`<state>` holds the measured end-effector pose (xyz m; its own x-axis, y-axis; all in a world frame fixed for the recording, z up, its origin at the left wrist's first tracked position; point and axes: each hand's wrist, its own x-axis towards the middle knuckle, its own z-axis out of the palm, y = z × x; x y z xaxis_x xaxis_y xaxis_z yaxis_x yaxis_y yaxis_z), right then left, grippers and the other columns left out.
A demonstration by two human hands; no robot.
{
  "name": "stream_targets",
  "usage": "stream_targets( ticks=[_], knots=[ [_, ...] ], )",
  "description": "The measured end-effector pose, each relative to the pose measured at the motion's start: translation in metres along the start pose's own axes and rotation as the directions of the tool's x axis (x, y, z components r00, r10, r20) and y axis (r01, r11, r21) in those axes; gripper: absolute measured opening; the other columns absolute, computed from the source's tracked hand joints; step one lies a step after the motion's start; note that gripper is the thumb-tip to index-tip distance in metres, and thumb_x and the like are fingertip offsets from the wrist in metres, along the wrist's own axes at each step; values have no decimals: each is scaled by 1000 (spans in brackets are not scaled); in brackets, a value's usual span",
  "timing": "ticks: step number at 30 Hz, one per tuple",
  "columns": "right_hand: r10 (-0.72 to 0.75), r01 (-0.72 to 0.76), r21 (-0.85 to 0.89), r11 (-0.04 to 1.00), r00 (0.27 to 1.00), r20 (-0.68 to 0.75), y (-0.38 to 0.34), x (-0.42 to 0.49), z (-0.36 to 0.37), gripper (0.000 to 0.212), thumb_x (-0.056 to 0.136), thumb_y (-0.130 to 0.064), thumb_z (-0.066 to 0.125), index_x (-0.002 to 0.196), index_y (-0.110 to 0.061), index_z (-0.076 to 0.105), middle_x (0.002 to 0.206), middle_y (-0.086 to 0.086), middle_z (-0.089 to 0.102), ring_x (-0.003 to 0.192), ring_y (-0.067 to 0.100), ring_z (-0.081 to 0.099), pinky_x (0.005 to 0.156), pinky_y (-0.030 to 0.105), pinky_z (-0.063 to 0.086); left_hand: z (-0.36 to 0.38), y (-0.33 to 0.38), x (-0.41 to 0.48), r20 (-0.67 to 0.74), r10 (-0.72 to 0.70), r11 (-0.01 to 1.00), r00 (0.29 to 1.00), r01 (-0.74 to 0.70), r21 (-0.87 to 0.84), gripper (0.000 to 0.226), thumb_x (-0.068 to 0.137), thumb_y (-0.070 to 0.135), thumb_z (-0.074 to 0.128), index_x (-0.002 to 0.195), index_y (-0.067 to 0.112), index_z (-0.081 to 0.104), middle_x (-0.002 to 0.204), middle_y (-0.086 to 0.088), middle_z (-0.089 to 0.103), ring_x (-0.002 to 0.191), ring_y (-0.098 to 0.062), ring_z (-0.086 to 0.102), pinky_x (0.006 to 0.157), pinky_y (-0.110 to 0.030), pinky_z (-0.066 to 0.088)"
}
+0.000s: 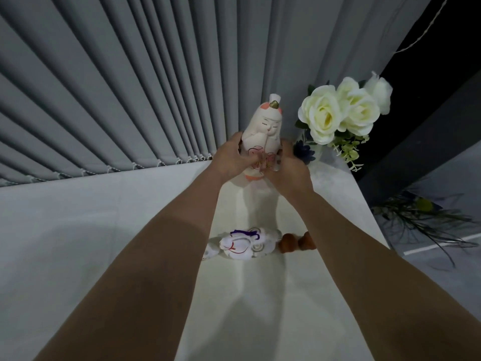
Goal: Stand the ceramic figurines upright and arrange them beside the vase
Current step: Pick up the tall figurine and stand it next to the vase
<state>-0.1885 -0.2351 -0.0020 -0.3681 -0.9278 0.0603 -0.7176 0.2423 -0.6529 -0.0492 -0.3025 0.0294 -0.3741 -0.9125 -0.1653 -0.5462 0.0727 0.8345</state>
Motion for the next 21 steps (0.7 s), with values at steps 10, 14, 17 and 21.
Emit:
stream_targets(
  ticks=[10,14,17,21],
  knots=[
    [32,-32,-24,999,999,-27,3,21,12,61,86,-41,63,137,-21,35,115,10,66,102,36,65,79,40,51,2,-8,16,-133,91,993,987,-80,91,57,79,33,76,130,20,57,118,-2,67,106,-20,64,85,-25,49],
    [9,-10,-34,999,999,-51,3,21,15,62,88,-43,61,139,-19,34,116,11,66,102,36,66,78,38,51,5,-11,19,-167,72,995,983,-59,80,59,80,37,76,133,23,55,122,2,68,109,-15,64,88,-24,49],
    [-11,9,-46,999,998,-54,2,15,13,64,90,-41,61,141,-16,32,115,13,66,99,36,66,77,41,56,9,-11,15,-177,47,996,983,-33,80,59,80,39,74,133,23,53,122,0,68,111,-19,64,94,-34,53],
    [11,-11,-54,998,1000,2,5,0,0,66,90,-35,61,143,-12,30,123,12,64,106,33,66,82,45,56,11,-11,-4,-202,14,1000,979,-18,-14,58,83,28,74,134,15,52,131,-3,63,117,-18,60,97,-28,48]
  ],
)
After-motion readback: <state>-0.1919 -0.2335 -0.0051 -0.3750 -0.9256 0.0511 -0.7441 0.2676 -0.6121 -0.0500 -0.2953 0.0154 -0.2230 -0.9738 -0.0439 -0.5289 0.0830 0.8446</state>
